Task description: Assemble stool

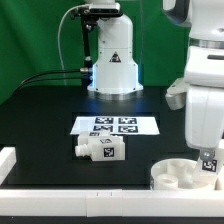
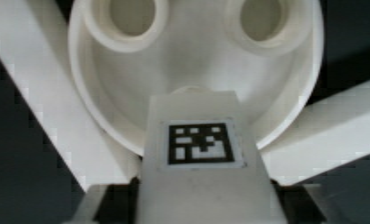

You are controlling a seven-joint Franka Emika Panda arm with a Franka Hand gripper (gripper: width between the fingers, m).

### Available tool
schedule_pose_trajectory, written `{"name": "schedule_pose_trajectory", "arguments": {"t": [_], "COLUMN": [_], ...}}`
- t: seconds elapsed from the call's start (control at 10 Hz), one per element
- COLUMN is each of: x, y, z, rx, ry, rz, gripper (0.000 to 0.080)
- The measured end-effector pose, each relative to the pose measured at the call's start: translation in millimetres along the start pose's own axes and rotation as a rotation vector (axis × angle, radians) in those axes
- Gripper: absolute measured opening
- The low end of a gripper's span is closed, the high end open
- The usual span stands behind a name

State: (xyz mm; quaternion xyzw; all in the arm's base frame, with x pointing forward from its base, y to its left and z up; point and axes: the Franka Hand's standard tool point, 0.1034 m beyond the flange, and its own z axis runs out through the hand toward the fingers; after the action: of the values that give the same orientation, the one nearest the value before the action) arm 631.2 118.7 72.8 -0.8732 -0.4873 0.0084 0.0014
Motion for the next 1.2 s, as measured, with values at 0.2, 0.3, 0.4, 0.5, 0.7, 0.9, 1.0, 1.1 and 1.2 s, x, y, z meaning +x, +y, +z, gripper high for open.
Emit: {"name": "schedule_pose_trajectory", "arguments": {"t": [0.2,0.3,0.4,0.5,0.7,0.9,1.0,1.1,1.2], "x": [-5.0,-8.9,-13.8,-14.0,-13.6,-13.7,-16.6,-21.1,-30.6], "y": [7.9,15.2,20.3,19.5,18.8,27.2,34.8,39.3,44.2], "z": [-2.4,-5.5,-7.4,-6.2,-5.6,-4.1,-3.8,-5.0,-4.7], "rx": [0.006,0.008,0.029,0.029,0.03,0.018,0.003,0.018,0.065], "ry": [0.012,0.011,0.009,0.007,0.004,-0.002,-0.008,-0.011,-0.007], "rz": [0.288,0.446,0.573,0.654,0.791,1.102,1.296,1.443,1.572], "gripper": [0.0333,0.0333,0.0333,0.0333,0.0333,0.0334,0.0334,0.0334,0.0334]}}
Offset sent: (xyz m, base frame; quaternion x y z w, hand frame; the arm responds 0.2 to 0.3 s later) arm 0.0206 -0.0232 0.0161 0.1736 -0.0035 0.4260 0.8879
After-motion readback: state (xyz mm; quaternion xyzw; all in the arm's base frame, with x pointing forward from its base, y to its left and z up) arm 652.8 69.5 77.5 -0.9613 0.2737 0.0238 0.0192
